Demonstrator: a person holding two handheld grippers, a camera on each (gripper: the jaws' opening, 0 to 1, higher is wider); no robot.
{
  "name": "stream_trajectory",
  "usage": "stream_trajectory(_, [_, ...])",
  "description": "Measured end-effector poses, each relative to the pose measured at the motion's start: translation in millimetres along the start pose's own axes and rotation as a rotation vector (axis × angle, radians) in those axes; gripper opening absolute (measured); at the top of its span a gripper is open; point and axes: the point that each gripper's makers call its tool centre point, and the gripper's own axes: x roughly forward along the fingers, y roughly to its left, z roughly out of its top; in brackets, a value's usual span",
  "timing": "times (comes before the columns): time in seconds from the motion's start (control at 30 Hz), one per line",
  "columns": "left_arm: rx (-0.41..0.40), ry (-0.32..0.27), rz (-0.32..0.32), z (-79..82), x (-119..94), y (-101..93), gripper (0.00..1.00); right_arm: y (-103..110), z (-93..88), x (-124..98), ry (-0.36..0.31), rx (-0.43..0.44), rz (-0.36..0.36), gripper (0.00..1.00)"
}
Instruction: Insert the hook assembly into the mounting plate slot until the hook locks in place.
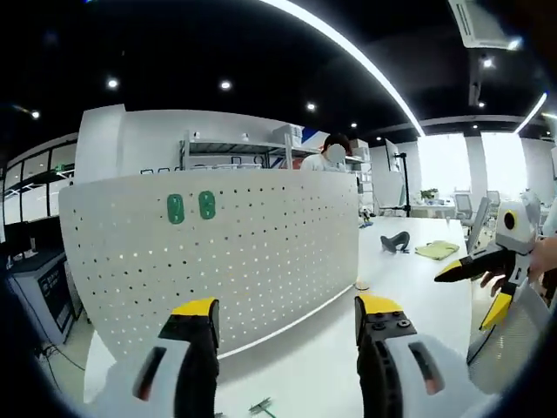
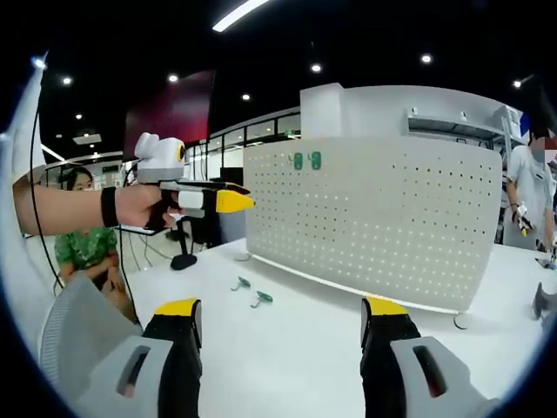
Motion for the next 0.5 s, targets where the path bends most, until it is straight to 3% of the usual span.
stream_trajectory(0.2, [-0.001,0.027,-0.007,-14.1,-8,0.2,0.64,0,-3.0,0,0.004,0.008,0.000,0.75])
stream_trajectory(0.5, [-0.013,0.035,0.020,-22.2,-16,6.5,0.63,6,-6.7,-1,0.009,0.019,0.005,0.75])
